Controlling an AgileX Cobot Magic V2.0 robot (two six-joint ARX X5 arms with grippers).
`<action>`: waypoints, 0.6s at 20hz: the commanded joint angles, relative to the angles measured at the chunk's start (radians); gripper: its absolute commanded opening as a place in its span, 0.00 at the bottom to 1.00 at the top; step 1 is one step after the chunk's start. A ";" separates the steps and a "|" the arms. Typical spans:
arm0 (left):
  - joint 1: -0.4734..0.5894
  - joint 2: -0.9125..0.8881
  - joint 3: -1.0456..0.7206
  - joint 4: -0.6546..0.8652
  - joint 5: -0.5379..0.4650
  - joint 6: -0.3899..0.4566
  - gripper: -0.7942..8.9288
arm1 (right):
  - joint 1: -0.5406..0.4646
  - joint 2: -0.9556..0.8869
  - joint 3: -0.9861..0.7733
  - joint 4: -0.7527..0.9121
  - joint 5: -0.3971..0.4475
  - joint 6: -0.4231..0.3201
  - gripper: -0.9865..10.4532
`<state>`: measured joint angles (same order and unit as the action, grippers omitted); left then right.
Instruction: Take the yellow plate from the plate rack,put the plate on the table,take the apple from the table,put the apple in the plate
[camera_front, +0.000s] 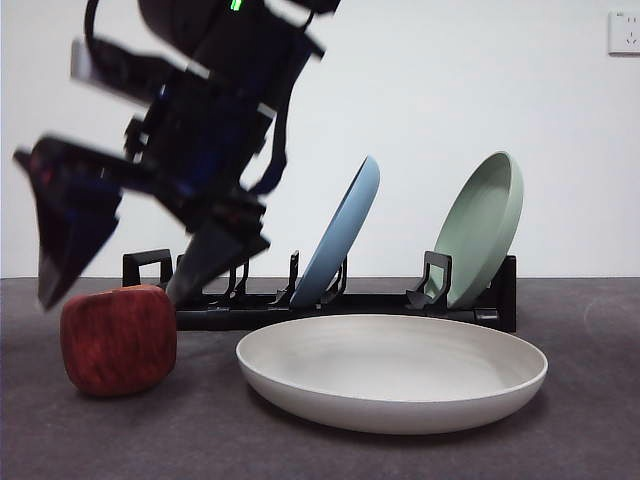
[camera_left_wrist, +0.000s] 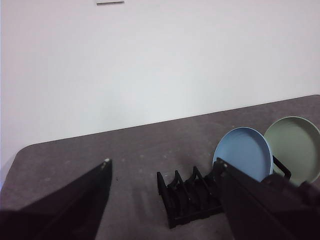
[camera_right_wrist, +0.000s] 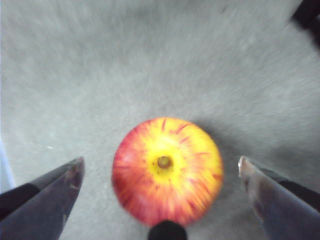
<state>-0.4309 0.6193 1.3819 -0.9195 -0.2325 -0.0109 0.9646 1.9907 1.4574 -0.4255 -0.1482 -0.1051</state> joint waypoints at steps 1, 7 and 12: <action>0.003 -0.006 -0.003 0.005 -0.002 -0.003 0.44 | 0.006 0.050 0.003 0.023 0.002 -0.015 0.55; 0.003 -0.006 -0.003 -0.020 -0.002 -0.003 0.44 | 0.008 0.084 0.003 0.036 0.050 -0.018 0.07; 0.003 0.015 -0.003 -0.022 -0.002 -0.003 0.43 | -0.003 -0.035 0.004 -0.009 0.054 -0.016 0.08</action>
<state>-0.4309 0.6323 1.3819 -0.9432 -0.2325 -0.0109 0.9627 1.9892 1.4582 -0.4507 -0.0956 -0.1173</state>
